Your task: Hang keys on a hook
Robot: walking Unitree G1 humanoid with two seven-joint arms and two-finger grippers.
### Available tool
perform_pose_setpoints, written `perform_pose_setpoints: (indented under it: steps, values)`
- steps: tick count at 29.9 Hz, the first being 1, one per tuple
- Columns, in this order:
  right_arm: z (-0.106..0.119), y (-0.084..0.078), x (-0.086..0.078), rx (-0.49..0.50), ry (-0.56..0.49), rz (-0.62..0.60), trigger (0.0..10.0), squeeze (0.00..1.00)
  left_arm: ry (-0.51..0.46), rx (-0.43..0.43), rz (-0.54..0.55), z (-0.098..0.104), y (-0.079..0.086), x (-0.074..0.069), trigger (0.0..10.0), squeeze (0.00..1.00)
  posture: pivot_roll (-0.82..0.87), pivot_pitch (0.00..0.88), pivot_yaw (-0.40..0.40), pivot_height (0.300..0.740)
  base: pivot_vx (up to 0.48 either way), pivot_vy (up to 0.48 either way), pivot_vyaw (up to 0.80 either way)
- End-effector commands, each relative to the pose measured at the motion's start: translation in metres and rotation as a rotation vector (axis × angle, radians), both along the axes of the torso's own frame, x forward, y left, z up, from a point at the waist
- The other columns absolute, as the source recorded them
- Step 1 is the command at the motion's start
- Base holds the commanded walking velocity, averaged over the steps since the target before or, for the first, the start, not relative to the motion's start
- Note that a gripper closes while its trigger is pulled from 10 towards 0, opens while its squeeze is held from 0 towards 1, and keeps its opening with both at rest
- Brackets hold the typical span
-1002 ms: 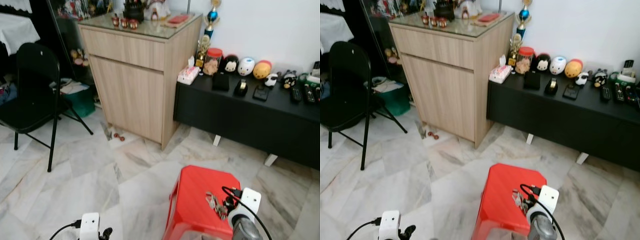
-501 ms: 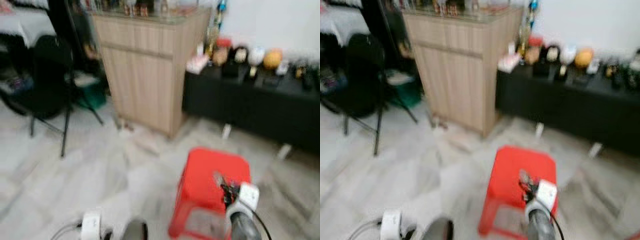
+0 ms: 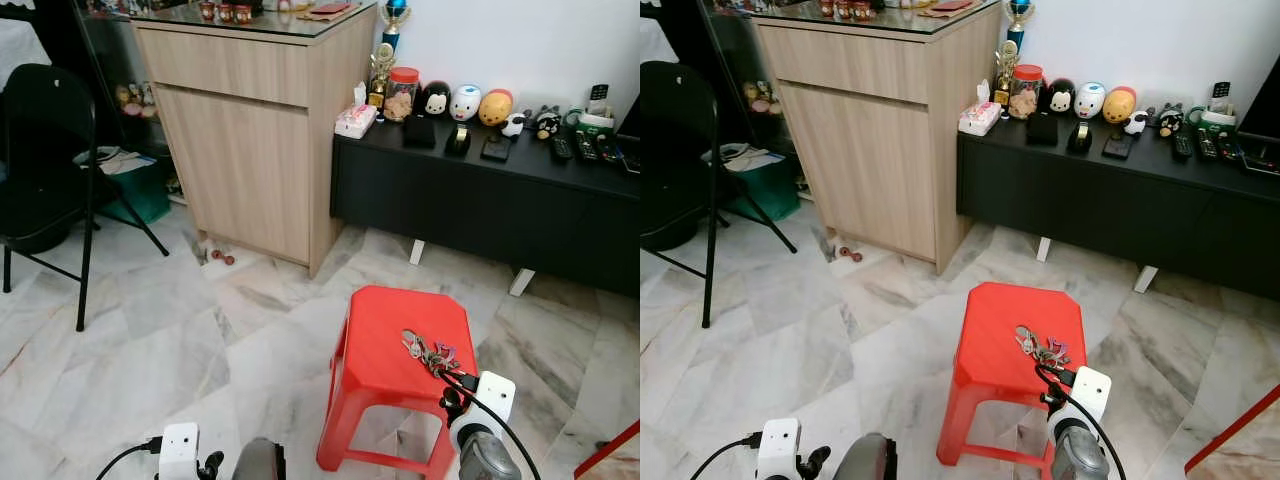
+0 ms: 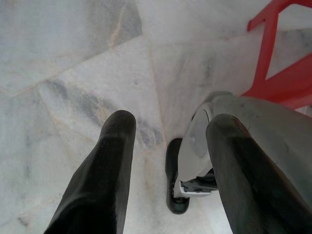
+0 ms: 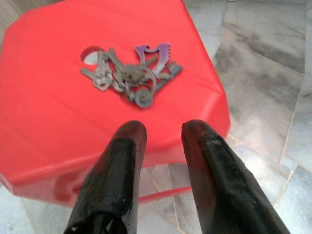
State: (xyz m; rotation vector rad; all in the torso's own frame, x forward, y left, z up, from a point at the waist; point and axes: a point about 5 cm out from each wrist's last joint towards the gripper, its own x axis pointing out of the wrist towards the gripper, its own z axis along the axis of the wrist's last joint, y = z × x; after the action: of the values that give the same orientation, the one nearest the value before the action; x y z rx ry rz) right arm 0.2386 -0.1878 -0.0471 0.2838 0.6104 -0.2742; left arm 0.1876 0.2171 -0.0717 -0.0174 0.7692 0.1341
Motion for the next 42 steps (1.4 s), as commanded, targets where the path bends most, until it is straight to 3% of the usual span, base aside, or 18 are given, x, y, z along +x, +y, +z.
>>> perform_pose_setpoints:
  steps: [1, 28, 42]
  values:
    - [0.001, 0.0, 0.001, 0.002, 0.001, -0.006, 10.0, 0.0, 0.0, 0.013, -0.007, 0.001, 0.001, 0.001, 10.0, 0.0, 0.17, 0.009, -0.035, 0.638, 0.277, 0.0, 0.0]
    - [0.001, 0.001, 0.002, -0.02, 0.004, 0.04, 10.0, 0.0, -0.008, 0.022, -0.006, 0.002, 0.002, 0.002, 10.0, 0.0, 0.17, 0.013, -0.034, 0.638, 0.276, 0.0, 0.0]
    - [-0.004, 0.011, -0.001, 0.032, 0.044, 0.137, 10.0, 0.0, 0.001, 0.025, -0.01, 0.001, 0.0, 0.001, 10.0, 0.0, 0.16, 0.02, -0.034, 0.638, 0.0, 0.0, 0.0]
